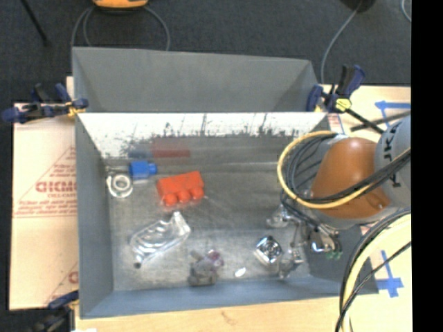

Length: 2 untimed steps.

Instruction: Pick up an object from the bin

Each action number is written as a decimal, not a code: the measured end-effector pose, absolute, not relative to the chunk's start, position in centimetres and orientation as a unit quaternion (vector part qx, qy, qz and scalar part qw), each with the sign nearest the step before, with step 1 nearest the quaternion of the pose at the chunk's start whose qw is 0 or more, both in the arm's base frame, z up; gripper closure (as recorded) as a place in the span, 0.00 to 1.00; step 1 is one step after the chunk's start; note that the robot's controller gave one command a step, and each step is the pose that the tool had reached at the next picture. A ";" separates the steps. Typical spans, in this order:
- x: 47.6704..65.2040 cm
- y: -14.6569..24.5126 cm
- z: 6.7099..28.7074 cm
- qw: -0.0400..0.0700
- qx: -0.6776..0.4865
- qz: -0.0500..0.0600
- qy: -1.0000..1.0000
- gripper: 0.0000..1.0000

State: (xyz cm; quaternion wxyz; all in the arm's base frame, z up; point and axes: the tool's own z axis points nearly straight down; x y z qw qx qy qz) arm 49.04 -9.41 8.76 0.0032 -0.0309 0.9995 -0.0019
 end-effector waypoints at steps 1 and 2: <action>49.0 -9.2 8.7 0.003 -0.033 -0.002 0.999 1.00; 49.8 -9.4 23.0 0.005 -0.110 -0.002 0.994 1.00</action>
Offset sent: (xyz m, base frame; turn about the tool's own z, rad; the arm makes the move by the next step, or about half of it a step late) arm 0.0000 0.0000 0.0000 0.0000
